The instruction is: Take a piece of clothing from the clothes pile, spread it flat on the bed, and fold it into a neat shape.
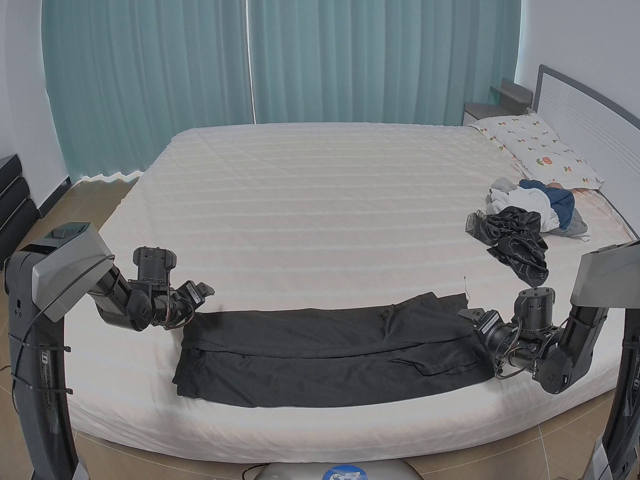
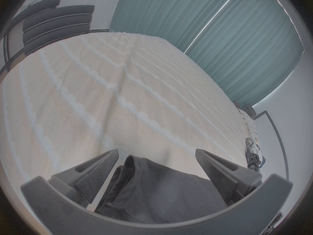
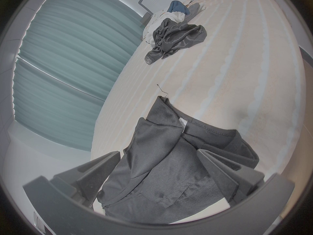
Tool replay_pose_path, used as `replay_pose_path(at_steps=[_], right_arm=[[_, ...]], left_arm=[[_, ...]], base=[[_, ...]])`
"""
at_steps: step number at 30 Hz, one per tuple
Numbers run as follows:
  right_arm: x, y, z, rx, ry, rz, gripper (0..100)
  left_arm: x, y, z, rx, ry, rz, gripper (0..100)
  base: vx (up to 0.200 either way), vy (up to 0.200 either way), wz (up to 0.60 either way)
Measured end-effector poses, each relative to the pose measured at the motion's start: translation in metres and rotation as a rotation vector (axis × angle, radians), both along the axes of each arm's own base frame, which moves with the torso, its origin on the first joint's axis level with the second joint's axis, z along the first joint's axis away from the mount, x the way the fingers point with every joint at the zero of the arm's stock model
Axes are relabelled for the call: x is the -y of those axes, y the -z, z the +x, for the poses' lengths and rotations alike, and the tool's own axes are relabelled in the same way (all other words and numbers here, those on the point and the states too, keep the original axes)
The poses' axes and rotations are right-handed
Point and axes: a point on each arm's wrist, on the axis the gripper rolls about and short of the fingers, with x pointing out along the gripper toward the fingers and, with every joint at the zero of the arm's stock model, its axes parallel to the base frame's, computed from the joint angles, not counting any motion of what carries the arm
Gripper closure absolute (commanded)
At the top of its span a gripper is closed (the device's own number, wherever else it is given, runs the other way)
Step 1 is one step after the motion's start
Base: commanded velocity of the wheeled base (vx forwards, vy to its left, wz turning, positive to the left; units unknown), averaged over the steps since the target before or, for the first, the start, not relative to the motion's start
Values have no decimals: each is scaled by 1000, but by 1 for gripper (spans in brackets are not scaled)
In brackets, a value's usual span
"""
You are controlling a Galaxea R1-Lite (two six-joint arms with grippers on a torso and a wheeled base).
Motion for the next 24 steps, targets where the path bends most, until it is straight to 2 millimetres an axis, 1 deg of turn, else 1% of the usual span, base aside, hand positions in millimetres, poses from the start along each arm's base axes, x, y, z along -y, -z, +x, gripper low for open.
replay_pose_path(at_steps=[6, 9, 10, 16, 20, 24], right_arm=[[-1, 2, 0, -7, -5, -2, 0], [-2, 2, 0, -7, -5, -2, 0], [-2, 3, 0, -7, -5, -2, 0], [-2, 3, 0, -8, -6, -2, 0], [-2, 3, -1, -9, -6, -3, 0], [-2, 3, -1, -9, -6, -3, 0]], left_arm=[[2, 6, -1, -18, 9, 6, 0], [2, 11, -3, -54, 16, 15, 0], [2, 12, -4, -65, 16, 17, 100], [0, 13, -3, -73, -4, 30, 100], [-4, 15, -4, -76, -60, 61, 100], [-9, 15, -4, -80, -113, 43, 100]], base=[[0, 0, 0], [0, 0, 0], [0, 0, 0], [0, 0, 0], [0, 0, 0], [0, 0, 0]])
